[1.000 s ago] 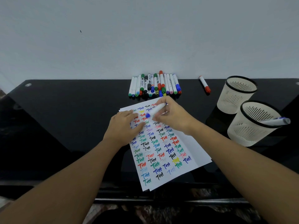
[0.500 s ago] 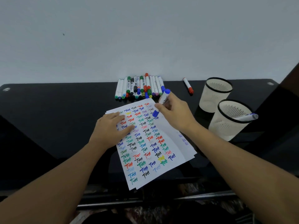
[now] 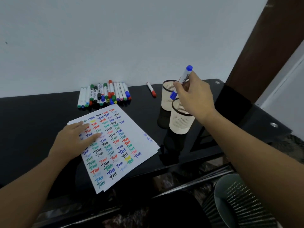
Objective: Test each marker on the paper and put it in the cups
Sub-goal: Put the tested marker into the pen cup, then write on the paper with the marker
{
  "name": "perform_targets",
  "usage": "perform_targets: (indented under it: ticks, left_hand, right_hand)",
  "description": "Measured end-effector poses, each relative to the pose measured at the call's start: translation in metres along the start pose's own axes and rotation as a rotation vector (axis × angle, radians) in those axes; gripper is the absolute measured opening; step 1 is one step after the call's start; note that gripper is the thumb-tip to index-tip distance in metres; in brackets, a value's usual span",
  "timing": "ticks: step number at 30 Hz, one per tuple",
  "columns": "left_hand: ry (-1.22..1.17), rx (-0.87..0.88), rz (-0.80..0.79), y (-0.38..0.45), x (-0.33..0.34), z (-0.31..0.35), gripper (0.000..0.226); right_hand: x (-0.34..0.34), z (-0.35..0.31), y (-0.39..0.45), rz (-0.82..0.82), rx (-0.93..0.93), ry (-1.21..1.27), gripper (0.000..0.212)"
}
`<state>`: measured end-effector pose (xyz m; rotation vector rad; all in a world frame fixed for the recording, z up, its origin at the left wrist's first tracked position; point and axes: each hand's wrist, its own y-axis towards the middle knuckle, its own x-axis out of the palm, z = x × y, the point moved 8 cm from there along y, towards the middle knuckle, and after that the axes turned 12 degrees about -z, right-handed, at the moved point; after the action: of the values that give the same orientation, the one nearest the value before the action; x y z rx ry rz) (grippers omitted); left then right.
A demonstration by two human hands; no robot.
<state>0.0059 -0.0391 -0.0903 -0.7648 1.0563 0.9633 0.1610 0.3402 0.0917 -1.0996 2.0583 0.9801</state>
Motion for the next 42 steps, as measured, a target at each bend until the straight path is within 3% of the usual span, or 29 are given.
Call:
perform_targets:
  ticks: [5, 11, 19, 22, 25, 27, 30, 32, 42]
  left_hand:
    - [0.0, -0.002, 0.007, -0.002, 0.0, 0.001, 0.091]
    - [-0.009, -0.015, -0.008, -0.002, 0.0, 0.002, 0.091]
    - [-0.039, -0.025, -0.027, -0.003, 0.0, 0.002, 0.093]
    - [-0.08, -0.025, -0.025, -0.003, -0.002, 0.002, 0.092]
    - [-0.088, -0.016, -0.017, -0.002, -0.004, 0.002, 0.091]
    - [-0.074, -0.011, -0.015, -0.001, -0.004, 0.001, 0.094]
    - [-0.048, -0.01, -0.009, 0.0, -0.002, -0.003, 0.105]
    - [-0.039, -0.002, 0.005, 0.002, -0.001, -0.005, 0.107]
    - [-0.03, 0.017, 0.078, 0.01, 0.002, -0.01, 0.099]
  right_hand:
    - [0.004, 0.025, -0.005, -0.09, 0.125, -0.188, 0.025]
    - [0.011, 0.028, -0.003, -0.116, 0.139, -0.143, 0.033]
    - [0.013, -0.033, -0.005, 0.084, -0.178, -0.19, 0.025]
    - [0.035, -0.069, -0.013, 0.072, -0.327, -0.181, 0.019]
    - [0.077, -0.093, -0.018, -0.045, -0.411, -0.125, 0.017]
    - [0.119, -0.093, -0.014, -0.207, -0.386, -0.101, 0.021]
    - [0.188, -0.07, -0.004, -0.526, -0.219, -0.062, 0.049]
    - [0.217, -0.051, 0.006, -0.617, -0.111, -0.036, 0.057]
    - [0.243, 0.004, 0.102, -0.448, 0.106, -0.108, 0.051]
